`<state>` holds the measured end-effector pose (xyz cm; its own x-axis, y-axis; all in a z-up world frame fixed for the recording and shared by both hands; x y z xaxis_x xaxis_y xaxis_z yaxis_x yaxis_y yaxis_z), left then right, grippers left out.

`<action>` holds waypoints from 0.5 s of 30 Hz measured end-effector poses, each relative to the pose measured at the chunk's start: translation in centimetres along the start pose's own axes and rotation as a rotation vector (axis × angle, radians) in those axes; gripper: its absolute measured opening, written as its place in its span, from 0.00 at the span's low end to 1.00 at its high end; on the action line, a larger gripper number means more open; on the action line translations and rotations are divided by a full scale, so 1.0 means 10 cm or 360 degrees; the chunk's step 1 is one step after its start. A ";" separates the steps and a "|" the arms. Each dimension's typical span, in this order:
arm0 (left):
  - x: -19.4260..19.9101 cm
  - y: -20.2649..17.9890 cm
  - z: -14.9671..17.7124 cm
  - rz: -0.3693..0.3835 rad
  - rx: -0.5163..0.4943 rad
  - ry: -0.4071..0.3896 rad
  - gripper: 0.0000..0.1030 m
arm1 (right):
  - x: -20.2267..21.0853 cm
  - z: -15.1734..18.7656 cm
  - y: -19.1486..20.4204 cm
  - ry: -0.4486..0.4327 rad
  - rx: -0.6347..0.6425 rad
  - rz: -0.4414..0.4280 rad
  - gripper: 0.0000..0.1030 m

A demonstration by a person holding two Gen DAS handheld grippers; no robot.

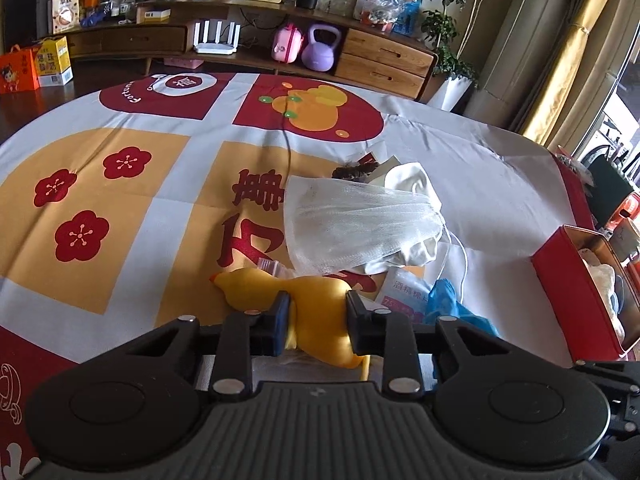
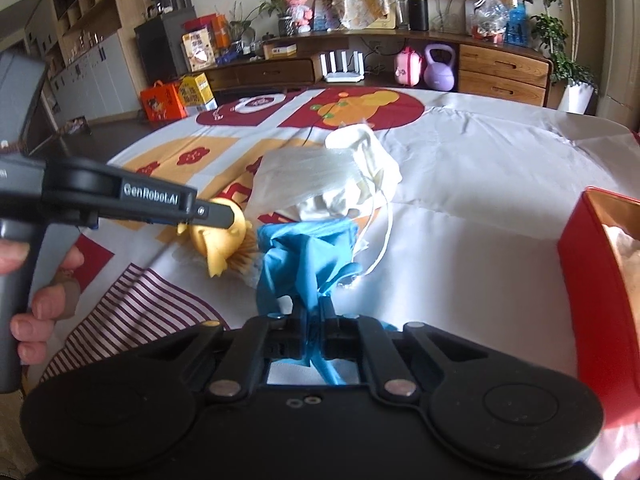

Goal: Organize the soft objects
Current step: 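Grasp the yellow rubber duck with the left tool while the right tool grasps the blue gloves, then carry the duck and blue gloves with both tools into the red tin box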

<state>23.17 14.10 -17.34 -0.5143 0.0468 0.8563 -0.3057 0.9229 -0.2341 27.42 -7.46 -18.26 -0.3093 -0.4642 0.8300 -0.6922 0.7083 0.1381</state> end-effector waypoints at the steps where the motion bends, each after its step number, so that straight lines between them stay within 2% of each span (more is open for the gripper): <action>1: 0.01 0.00 0.01 0.0003 -0.0008 -0.0005 0.24 | 0.04 0.01 -0.01 -0.0013 -0.0009 0.0000 0.04; 15: 0.34 0.05 0.17 0.0002 -0.0029 -0.0080 0.21 | 0.62 0.11 -0.18 -0.0156 -0.0153 -0.0007 0.04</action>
<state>19.89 14.08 -15.36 -0.5545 0.0292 0.8316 -0.2907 0.9296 -0.2265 25.98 -12.20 -13.94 -0.3721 -0.5137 0.7730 -0.6295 0.7517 0.1965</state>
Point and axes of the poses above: each gripper's, at about its wrist camera, not at the fingertips, and x roughly against the way its jaws point, y to its left, z to its underside, the point moved 7 cm from there along -x, roughly the way its jaws point, and after that the axes turned 13 degrees about y, right-handed, at the moved point
